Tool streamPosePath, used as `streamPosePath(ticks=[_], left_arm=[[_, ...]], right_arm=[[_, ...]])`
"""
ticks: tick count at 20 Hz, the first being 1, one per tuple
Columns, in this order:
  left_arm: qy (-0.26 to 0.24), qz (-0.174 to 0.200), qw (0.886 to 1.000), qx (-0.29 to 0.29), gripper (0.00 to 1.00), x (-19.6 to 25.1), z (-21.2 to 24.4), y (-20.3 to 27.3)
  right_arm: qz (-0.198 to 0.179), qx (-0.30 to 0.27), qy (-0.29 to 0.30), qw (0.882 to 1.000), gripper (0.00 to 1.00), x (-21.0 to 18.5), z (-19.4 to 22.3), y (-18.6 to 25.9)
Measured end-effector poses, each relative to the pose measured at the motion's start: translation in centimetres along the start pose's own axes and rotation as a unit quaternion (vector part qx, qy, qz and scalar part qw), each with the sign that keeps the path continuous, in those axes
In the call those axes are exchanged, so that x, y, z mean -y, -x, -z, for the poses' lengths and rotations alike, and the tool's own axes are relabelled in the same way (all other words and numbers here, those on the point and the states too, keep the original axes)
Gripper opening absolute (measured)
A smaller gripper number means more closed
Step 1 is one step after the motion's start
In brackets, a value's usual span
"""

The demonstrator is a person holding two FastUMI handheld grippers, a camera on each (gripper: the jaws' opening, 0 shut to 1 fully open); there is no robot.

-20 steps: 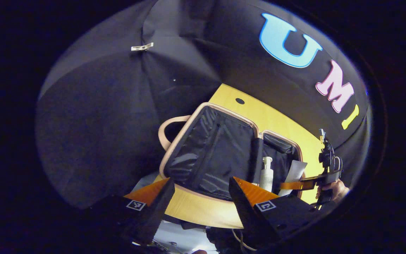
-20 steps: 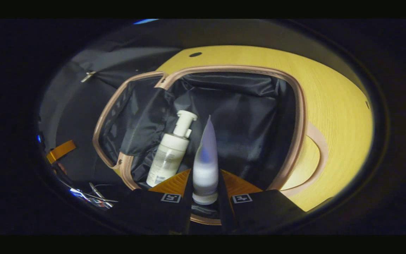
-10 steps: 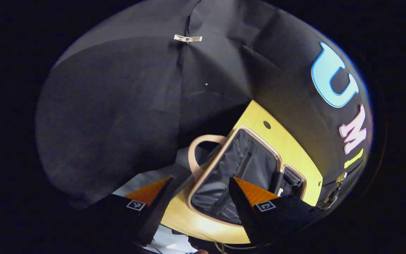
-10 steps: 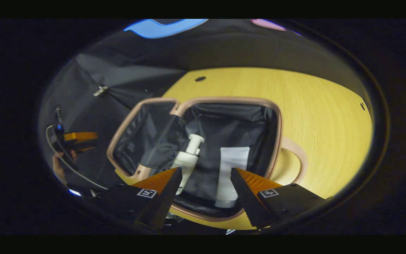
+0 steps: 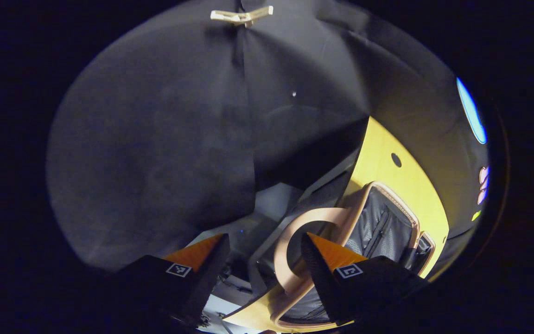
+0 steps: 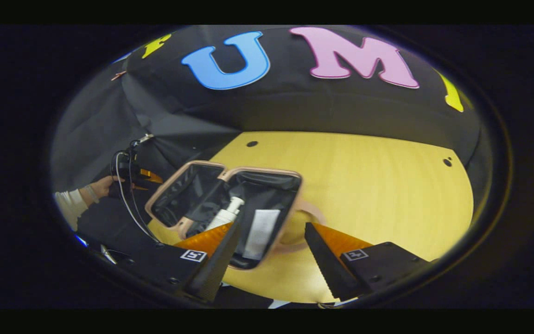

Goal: First open the suitcase, pack the skin care products into it, and then close the suitcase.

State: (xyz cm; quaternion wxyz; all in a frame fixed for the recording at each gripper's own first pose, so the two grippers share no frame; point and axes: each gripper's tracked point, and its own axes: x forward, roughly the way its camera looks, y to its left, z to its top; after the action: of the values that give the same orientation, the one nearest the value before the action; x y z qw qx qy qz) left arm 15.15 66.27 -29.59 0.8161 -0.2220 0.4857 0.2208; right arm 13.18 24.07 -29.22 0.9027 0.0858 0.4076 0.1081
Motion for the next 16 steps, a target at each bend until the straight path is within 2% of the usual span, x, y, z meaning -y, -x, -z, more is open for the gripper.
streamPosePath(ticks=[2,5,6,7,8,11,15,16], left_arm=[[-0.010,-0.013,1.000,-0.020,0.97,0.0,0.7,-1.7],[-0.057,-0.067,0.995,-0.034,0.97,-1.3,1.3,-4.1],[-0.073,-0.068,0.994,-0.040,0.97,-1.2,1.3,-4.7],[-0.073,-0.044,0.996,-0.041,0.96,-0.1,1.4,-5.5],[-0.070,-0.023,0.996,-0.050,0.79,1.0,1.6,-6.2],[-0.095,-0.032,0.993,-0.059,0.25,1.2,2.0,-6.1],[-0.115,0.003,0.993,-0.023,0.18,2.7,0.4,-2.3],[-0.115,-0.007,0.993,-0.013,0.16,2.7,-0.2,-1.0]], right_arm=[[0.018,-0.001,-0.015,1.000,0.90,1.4,0.4,0.7],[0.036,0.003,-0.014,0.999,0.90,2.7,0.5,1.3],[0.037,0.003,-0.015,0.999,0.90,2.6,0.4,1.4],[0.037,0.004,-0.016,0.999,0.90,2.4,0.4,1.4],[0.034,0.005,-0.017,0.999,0.90,2.1,0.3,1.3],[0.024,0.002,-0.009,1.000,0.90,1.3,0.6,1.5],[0.013,0.012,-0.001,1.000,0.90,0.6,0.4,1.7],[0.012,0.015,0.003,1.000,0.90,0.8,0.3,1.7]])
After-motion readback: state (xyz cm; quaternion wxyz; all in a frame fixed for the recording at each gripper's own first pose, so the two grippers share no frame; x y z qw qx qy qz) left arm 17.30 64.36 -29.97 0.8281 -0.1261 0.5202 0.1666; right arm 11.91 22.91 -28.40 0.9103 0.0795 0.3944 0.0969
